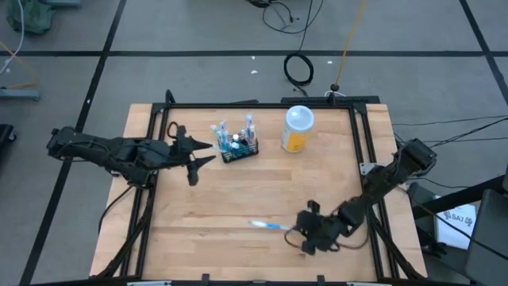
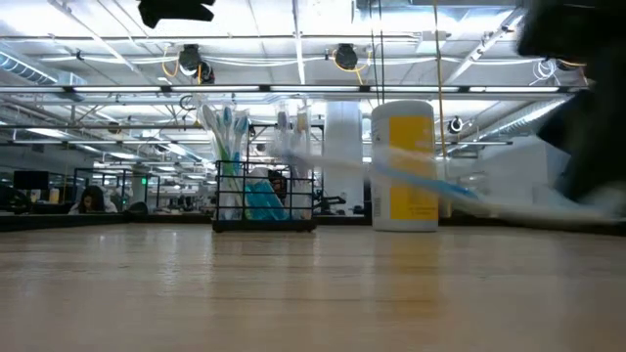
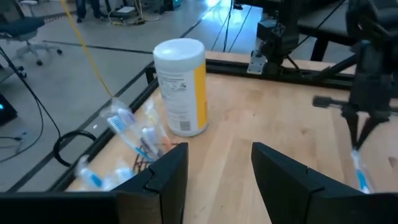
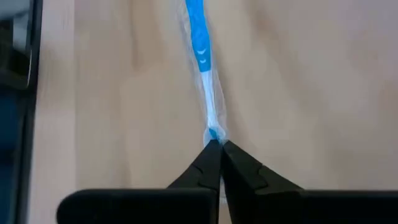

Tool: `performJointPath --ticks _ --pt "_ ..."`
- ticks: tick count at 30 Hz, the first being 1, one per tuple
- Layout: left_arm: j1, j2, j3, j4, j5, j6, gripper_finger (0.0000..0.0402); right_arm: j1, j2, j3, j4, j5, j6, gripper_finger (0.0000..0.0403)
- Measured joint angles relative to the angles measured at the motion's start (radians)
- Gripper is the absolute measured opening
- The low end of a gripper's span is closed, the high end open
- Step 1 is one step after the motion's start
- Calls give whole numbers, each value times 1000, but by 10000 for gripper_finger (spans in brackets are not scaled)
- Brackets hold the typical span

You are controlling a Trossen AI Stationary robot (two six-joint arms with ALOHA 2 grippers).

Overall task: Pick & Place toothbrushing station
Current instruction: Put the blue toothbrush into the black mesh organizer

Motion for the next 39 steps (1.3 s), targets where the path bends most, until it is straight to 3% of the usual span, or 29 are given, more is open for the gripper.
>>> performJointPath --ticks 8,16,20,23,25,27,34,39 --pt "0 -69 0 -97 -1 27 184 -266 -140 127 -144 -119 -335 1" --pt "1 -71 0 -206 1 23 184 -453 -100 510 -565 -116 -751 0" --pt "1 -71 0 -217 1 24 184 -522 -50 677 -698 -9 -1040 0" --pt "2 -72 0 -222 1 24 184 -567 -25 726 -742 190 -1323 0" --pt "2 -70 0 -222 1 24 184 -600 -17 725 -716 335 -1502 0" --pt "2 -69 0 -223 1 18 184 -634 -18 712 -667 410 -1675 0" --pt "2 -69 0 -225 0 -8 184 -694 -17 615 -426 451 -2236 0" --pt "2 -69 0 -225 0 -46 184 -695 -18 500 -170 606 -2706 0"
